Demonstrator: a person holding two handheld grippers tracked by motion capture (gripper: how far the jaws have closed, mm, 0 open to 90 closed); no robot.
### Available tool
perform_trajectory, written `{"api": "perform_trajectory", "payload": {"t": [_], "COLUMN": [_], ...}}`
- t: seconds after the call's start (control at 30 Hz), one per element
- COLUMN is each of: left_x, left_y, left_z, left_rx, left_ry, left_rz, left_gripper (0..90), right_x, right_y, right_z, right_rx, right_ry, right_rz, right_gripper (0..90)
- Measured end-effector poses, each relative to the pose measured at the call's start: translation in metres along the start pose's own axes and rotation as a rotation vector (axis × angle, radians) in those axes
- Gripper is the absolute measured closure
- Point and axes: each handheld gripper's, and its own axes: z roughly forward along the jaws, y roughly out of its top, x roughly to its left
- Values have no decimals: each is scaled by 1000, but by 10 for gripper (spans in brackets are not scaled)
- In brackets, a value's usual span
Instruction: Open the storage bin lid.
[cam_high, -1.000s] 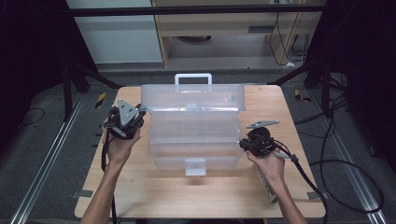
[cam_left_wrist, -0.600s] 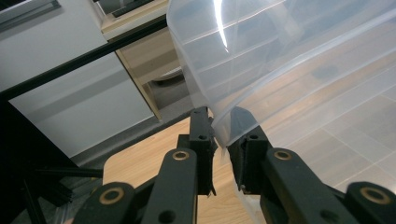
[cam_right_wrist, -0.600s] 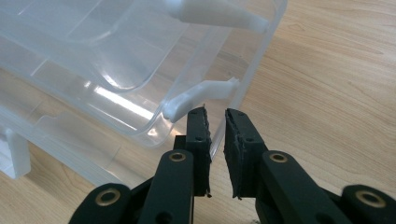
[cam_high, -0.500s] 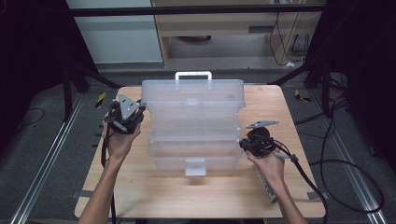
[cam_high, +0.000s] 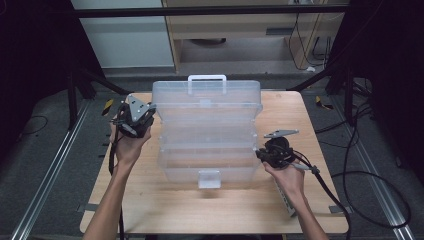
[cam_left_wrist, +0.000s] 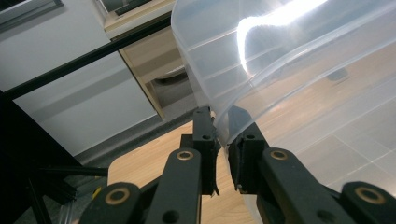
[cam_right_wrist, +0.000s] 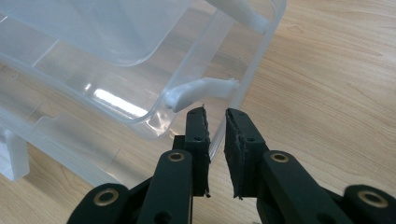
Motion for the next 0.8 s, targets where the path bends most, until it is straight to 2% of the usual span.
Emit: {"api": "perform_trajectory", "payload": {"t": [0.8], "left_x": [9], "left_y": [11], "left_z": [13], "left_rx": [4], "left_ry": [-14], "left_rz": [-39], "left_gripper": [829], "right_x": [0], "right_y": [0], "right_z": [3], "right_rx": [11], "right_ry": [-4], "right_rz": [1], "right_gripper": [760]}}
